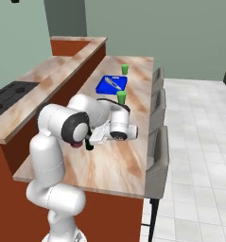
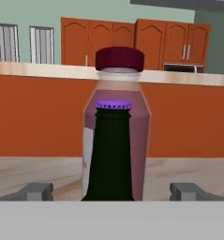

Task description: Place the drinks on the dining counter in a tight cluster.

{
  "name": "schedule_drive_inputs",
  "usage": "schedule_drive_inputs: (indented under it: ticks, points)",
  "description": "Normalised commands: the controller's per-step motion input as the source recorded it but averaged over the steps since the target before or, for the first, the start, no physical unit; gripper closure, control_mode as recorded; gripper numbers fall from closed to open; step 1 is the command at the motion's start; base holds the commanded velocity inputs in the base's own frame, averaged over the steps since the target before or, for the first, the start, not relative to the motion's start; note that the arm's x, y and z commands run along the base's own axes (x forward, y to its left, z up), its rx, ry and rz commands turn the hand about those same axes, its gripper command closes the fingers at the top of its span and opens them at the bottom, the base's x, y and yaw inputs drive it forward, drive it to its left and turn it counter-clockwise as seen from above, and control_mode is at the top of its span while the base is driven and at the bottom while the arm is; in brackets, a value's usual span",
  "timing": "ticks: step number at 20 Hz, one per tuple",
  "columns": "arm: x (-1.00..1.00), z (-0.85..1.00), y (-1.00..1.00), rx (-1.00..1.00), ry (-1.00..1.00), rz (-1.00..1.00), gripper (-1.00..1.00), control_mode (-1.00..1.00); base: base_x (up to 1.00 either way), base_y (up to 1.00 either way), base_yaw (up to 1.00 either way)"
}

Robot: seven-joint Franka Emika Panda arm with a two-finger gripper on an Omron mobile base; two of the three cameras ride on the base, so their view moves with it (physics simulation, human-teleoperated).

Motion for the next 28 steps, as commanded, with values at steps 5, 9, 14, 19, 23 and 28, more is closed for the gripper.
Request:
schedule_drive_inputs:
  ticks: [5,9,14,19,23,28]
  points:
    - [-0.11,0.11,-0.15,0.0,0.0,-0.01,-1.0,-1.0,0.0,0.0,0.0]
    - [-0.31,0.19,-0.09,-0.02,0.05,-0.11,-1.0,-1.0,0.0,0.0,0.0]
    - [-0.35,0.22,-0.01,-0.08,0.12,-0.18,-1.0,-1.0,0.0,0.0,0.0]
    - [-0.33,0.36,0.0,-0.12,0.25,-0.12,-1.0,-1.0,0.0,0.0,0.0]
    - [-0.49,0.32,0.0,-0.14,0.13,-0.05,-1.0,-1.0,0.0,0.0,0.0]
    - [-0.52,0.23,0.0,-0.17,0.05,-0.05,-1.0,-1.0,0.0,0.0,0.0]
